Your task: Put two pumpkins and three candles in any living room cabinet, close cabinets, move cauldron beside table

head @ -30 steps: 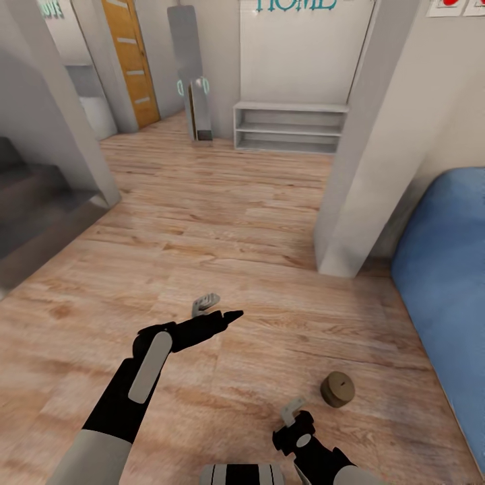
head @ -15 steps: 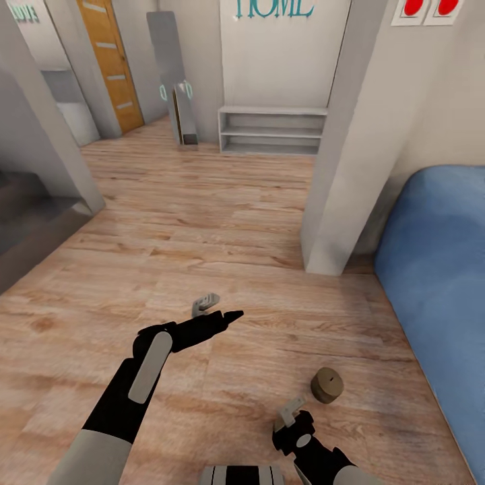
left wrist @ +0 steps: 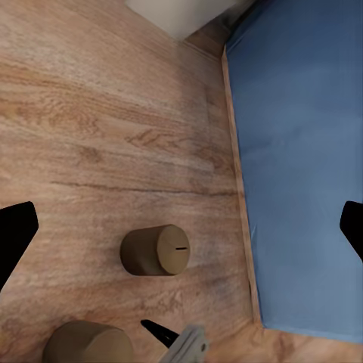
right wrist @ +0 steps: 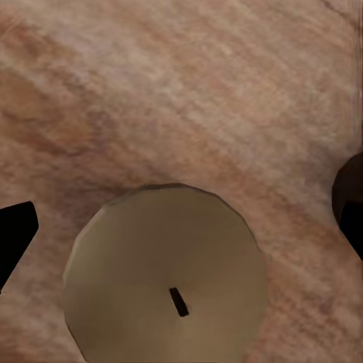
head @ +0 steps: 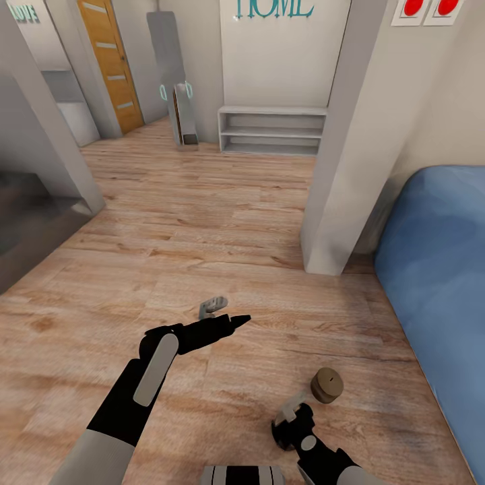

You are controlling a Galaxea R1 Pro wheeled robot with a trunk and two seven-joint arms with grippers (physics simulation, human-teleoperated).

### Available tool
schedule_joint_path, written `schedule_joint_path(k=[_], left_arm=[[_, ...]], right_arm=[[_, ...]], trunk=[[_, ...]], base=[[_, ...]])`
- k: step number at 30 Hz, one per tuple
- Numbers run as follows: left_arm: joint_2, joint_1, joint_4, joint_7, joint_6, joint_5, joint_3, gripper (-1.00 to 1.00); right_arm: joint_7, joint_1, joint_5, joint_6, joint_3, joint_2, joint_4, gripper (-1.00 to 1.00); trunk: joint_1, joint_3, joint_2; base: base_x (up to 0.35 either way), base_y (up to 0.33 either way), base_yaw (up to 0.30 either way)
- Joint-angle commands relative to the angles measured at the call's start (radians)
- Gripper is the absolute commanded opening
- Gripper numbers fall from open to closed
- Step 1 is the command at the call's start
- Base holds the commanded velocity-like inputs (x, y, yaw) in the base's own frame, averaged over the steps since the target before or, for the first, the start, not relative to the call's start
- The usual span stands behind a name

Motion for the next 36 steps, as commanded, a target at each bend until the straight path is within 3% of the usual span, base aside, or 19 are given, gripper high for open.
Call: schedule_joint_path(k=[1,18,23,28,36], left_arm=[[0.0,0.0,0.0,0.0,0.0,0.0,0.0,1.0],[0.0,0.0,0.0,0.0,-0.007,0.0,-0.002,1.0],[0.0,0.0,0.001,0.0,-0.008,0.0,-0.002,1.0],[0.0,0.0,0.001,0.0,-0.008,0.0,-0.002,1.0],[0.0,0.0,0.0,0.0,-0.011,0.0,-0.002,1.0]], right_arm=[[0.0,0.0,-0.001,-0.007,0.0,-0.001,0.001,1.0],[-0.007,0.0,-0.01,-0.029,-0.003,-0.001,0.009,1.0],[-0.006,0.0,-0.01,-0.027,-0.003,0.0,0.01,1.0],[-0.005,0.0,-0.01,-0.025,-0.003,0.003,0.01,1.0],[-0.005,0.0,-0.011,-0.022,-0.003,0.005,0.01,1.0]], trunk=[[0.0,0.0,0.0],[0.0,0.0,0.0],[0.002,-0.019,-0.001],[0.002,-0.019,-0.001],[0.006,-0.05,-0.003]], base=[[0.0,0.0,0.0],[0.0,0.0,0.0],[0.0,0.0,0.0],[0.0,0.0,0.0],[0.0,0.0,0.0]])
